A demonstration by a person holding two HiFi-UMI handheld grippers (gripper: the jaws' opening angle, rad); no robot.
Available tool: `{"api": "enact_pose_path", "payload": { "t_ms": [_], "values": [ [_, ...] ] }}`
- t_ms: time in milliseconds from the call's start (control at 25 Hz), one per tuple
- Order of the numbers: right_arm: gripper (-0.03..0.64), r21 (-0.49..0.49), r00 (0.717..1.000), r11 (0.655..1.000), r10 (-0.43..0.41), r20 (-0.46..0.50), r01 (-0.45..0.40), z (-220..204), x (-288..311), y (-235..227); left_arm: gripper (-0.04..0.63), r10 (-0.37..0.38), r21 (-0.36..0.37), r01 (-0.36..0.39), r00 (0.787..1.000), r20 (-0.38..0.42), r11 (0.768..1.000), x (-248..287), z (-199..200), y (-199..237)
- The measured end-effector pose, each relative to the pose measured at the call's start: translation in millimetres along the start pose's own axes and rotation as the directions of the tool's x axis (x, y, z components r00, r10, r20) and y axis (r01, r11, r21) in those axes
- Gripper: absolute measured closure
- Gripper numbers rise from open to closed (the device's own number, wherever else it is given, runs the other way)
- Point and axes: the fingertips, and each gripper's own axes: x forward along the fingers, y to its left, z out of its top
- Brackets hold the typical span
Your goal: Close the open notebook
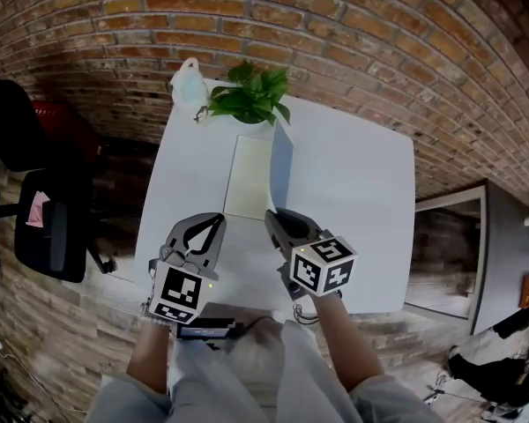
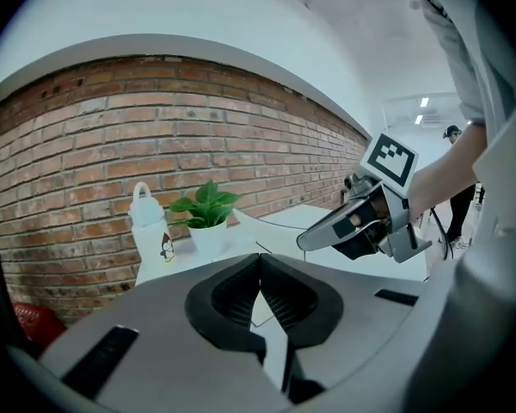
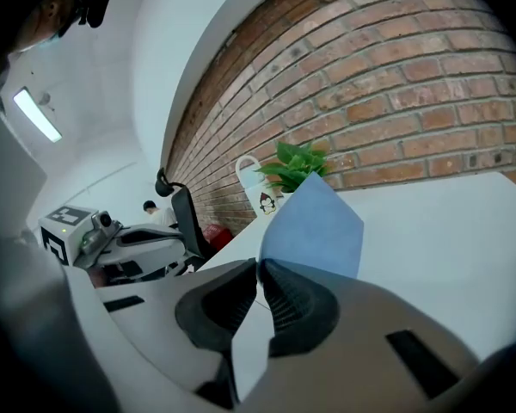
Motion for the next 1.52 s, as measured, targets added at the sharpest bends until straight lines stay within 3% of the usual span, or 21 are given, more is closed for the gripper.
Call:
{"api": "enact_pose_path", "payload": {
  "t_ms": [680, 1520],
  "values": [
    [0.561, -0.212, 0.976, 0.974, 0.038, -0.215, -0.085, -28, 52, 19, 0.577, 0.040, -0.026, -0.041, 0.999, -0.025, 0.999, -7, -12, 8],
    [0.561, -0.250, 0.934, 0.961, 0.021, -0.356, -0.117, -60, 89, 15, 0.577, 0.065, -0.048, -0.067, 0.996, -0.054, 0.997, -11, -27, 15]
  ]
}}
